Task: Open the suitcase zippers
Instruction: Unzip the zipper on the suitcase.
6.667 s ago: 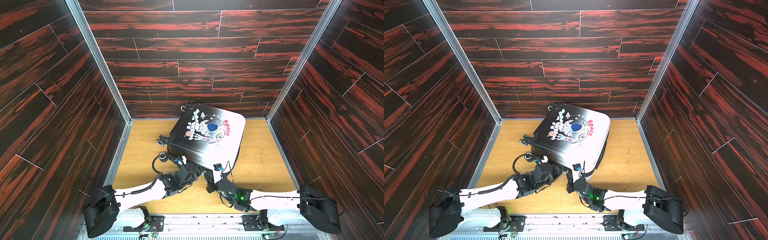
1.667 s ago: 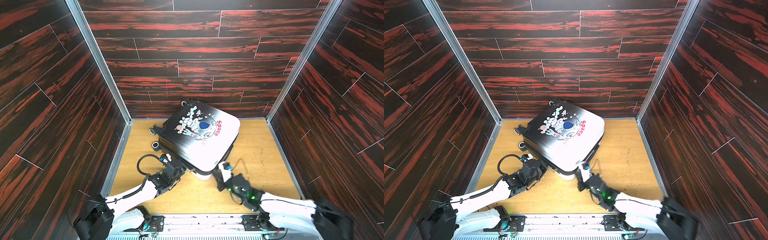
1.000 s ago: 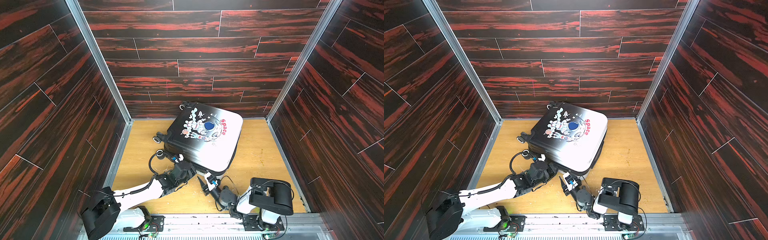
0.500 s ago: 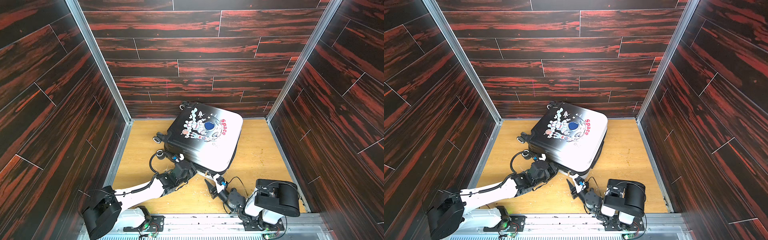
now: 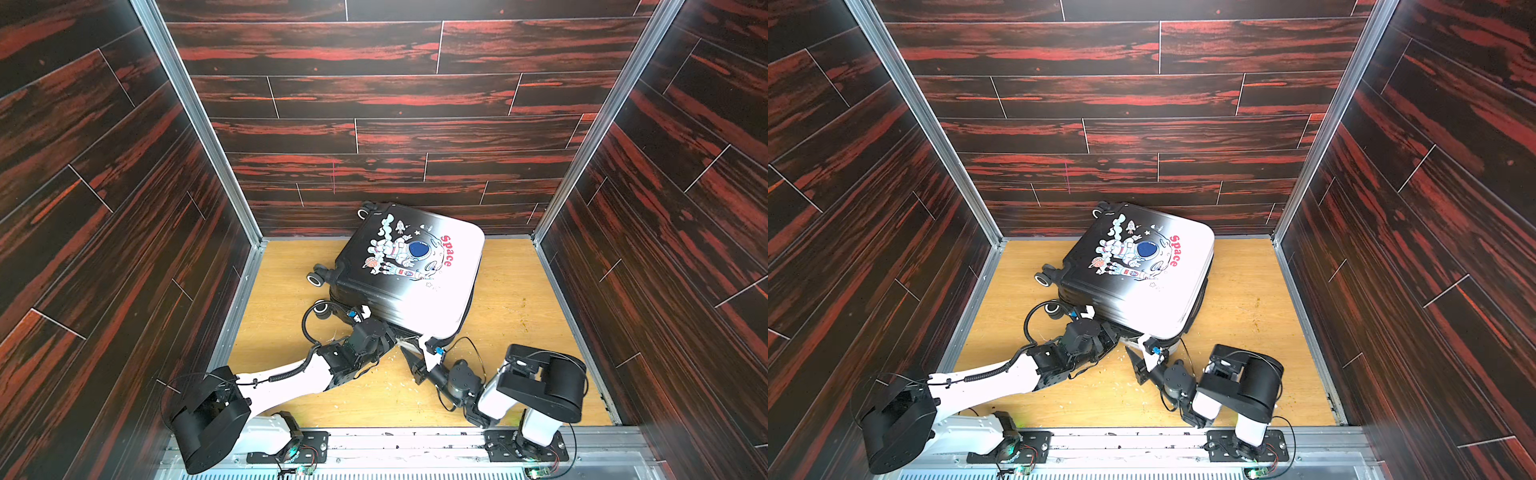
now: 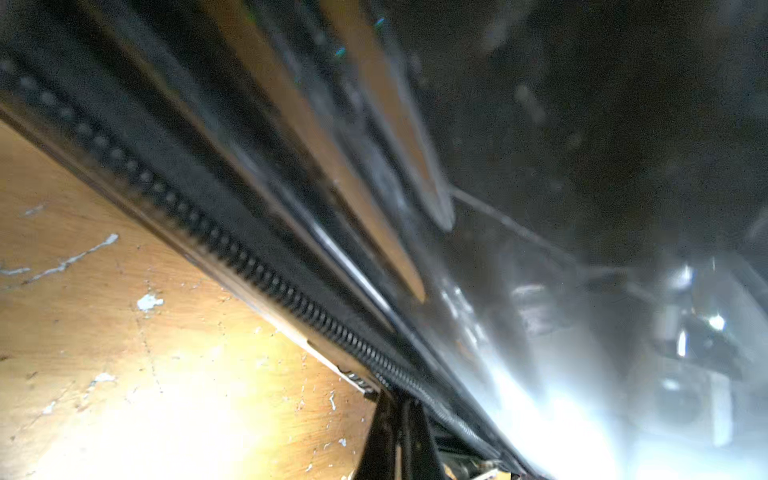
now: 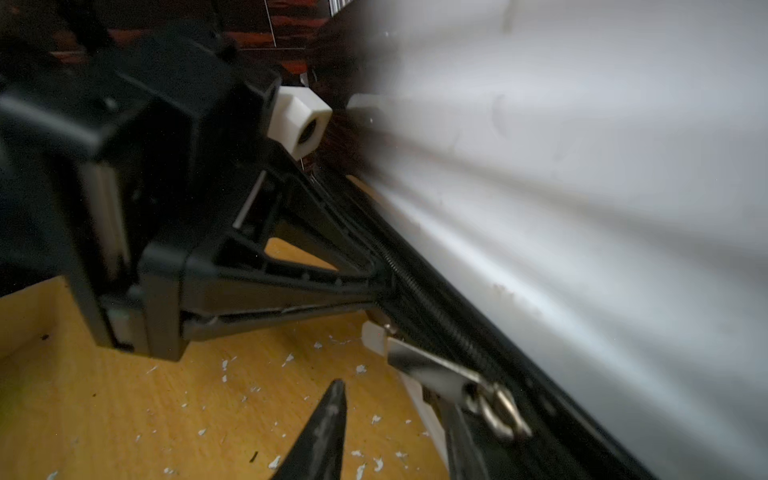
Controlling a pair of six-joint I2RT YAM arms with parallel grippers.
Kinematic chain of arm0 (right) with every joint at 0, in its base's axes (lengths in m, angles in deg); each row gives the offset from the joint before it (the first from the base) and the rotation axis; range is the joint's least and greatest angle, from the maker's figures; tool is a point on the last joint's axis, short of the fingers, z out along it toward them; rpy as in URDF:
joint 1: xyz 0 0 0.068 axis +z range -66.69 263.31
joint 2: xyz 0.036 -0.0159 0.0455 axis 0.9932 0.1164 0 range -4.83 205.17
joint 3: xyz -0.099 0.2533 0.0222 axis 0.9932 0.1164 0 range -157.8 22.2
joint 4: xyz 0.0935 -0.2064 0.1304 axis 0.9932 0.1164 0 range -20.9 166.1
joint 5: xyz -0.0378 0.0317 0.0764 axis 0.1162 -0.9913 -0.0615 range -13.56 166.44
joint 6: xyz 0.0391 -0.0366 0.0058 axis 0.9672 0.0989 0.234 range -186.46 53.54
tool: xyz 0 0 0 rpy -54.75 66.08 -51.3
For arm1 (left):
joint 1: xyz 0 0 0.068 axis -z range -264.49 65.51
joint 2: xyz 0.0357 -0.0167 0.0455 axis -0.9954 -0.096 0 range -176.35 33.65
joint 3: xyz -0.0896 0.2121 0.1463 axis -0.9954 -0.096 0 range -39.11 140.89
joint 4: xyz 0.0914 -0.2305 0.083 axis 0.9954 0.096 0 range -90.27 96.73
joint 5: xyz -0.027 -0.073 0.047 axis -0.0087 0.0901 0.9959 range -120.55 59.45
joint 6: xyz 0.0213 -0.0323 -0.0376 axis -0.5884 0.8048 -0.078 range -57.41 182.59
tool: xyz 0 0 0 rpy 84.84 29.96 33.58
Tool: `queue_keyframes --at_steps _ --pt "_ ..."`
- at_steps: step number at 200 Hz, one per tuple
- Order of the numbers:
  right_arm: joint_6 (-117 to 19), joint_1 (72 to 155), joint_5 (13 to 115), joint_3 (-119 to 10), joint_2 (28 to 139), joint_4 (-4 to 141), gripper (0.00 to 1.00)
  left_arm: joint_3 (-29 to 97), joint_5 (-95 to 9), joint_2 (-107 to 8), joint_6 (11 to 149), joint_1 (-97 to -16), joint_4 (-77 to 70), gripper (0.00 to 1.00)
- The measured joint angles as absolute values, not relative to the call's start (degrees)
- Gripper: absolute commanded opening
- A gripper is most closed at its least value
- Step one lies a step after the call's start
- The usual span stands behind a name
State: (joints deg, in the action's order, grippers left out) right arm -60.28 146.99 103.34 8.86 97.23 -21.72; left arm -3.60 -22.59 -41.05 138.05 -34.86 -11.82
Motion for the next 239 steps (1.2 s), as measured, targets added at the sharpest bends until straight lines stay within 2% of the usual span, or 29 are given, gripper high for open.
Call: queue_keyframes --at_steps 24,50,82,165,190,239 --pt "-58.43 145.62 102.00 7.96 98.21 -21.88 0.30 -3.60 -22.48 -41.33 138.31 -34.88 -12.30 0.00" --pt "-55.61 144.63 100.17 7.50 98.45 -22.03 0.43 -3.60 -22.39 -41.90 138.95 -34.95 -13.17 0.00" --pt "-52.83 143.93 97.98 7.17 98.45 -22.25 0.50 -3.60 -22.08 -42.29 139.32 -35.17 -13.98 0.00" --pt "-34.19 142.49 95.60 9.32 96.01 -23.08 0.48 -3.75 -22.94 -42.40 140.43 -34.93 -14.61 0.00" --pt "-28.90 141.57 95.25 10.39 94.39 -23.58 0.44 -3.75 -23.09 -42.47 140.45 -34.62 -15.51 0.00" --pt "-18.69 138.06 94.72 10.95 93.47 -24.10 0.21 -3.75 -22.15 -43.04 140.65 -35.02 -17.63 0.00"
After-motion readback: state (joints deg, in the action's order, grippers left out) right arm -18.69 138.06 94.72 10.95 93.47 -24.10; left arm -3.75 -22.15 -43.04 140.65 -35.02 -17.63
